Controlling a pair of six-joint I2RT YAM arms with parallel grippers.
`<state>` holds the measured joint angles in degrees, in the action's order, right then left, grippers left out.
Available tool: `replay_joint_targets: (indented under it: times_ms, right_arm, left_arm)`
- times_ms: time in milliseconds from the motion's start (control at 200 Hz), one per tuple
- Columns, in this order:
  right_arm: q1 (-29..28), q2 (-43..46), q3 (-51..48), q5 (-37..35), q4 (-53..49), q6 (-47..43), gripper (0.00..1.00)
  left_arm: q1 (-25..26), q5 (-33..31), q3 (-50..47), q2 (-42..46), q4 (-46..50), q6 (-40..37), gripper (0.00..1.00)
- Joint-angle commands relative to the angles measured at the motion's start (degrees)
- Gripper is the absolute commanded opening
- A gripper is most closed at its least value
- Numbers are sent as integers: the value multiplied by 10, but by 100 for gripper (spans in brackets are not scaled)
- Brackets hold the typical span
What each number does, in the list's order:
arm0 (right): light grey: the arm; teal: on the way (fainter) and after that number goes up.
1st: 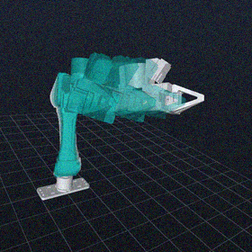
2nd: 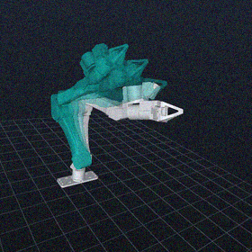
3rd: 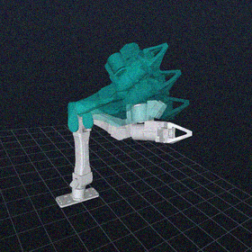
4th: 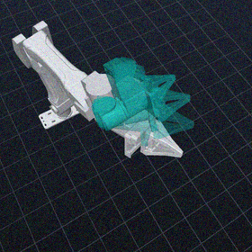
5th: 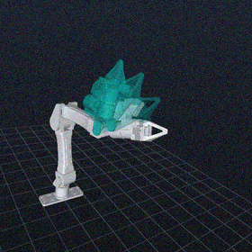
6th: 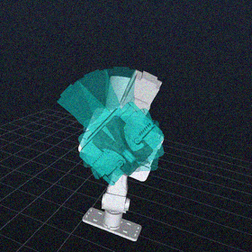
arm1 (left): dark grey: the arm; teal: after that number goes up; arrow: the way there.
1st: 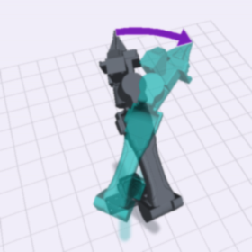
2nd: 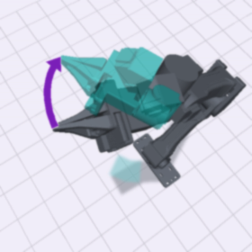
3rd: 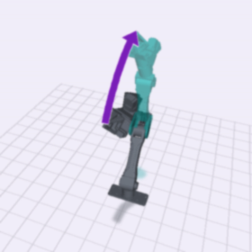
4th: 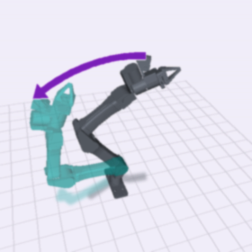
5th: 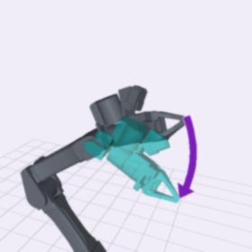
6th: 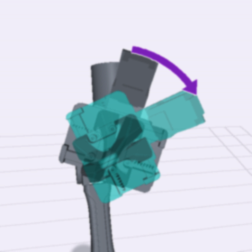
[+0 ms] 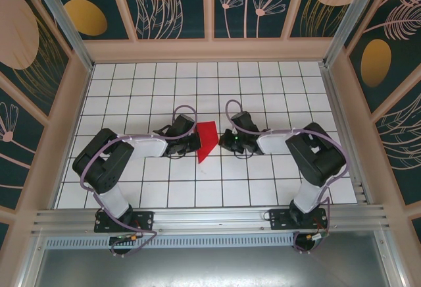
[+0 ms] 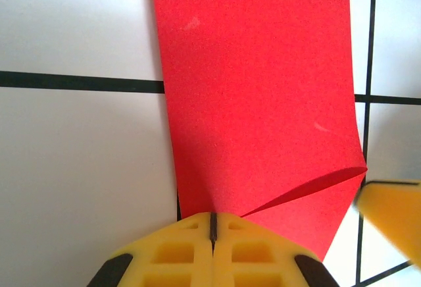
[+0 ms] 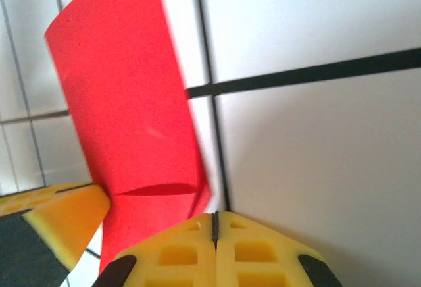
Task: Fold a paper plane with a square sheet of paper (pick it up from the middle)
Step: Third fold the triangle at the center of the table.
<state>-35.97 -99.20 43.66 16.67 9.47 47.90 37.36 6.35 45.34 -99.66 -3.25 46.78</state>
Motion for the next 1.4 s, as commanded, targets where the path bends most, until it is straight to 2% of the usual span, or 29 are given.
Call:
replay_joint_targets:
  times_ms: [0, 325, 510, 706, 846, 1006, 1076, 1136, 1286, 1396]
  right_arm:
    - [3, 28, 10, -28, -29, -3, 0]
    - [-38, -55, 92, 38, -12, -27, 0]
    - [-35, -72, 86, 26, -18, -26, 0]
    - [-32, -64, 46, -3, -27, -15, 0]
    - [-32, -65, 21, -14, -16, 10, 0]
    - [-34, -66, 9, -28, -5, 34, 0]
    - [-34, -65, 7, -33, -5, 40, 0]
    - [-33, -65, 5, -37, -4, 45, 0]
    - [-33, -68, 3, -39, -4, 53, 0]
    - [-33, -73, 5, -37, -4, 57, 0]
  left_arm:
    - [-6, -73, -35, -57, 119, -23, 0]
    - [-5, -81, -5, -38, 99, -94, 0]
    - [-6, -80, 11, -31, 94, -141, 0]
    - [-6, -64, 18, -14, 86, -142, 0]
    - [-6, -41, 29, 37, 78, -109, 0]
    - [-6, -39, 26, 104, 73, -32, 25]
    - [-6, -22, 9, 131, 52, 6, 30]
    - [-6, -5, -11, 150, 31, 40, 29]
    - [-5, 54, -71, 184, -43, 123, 19]
    - [-1, 87, -91, 186, -71, 151, 11]
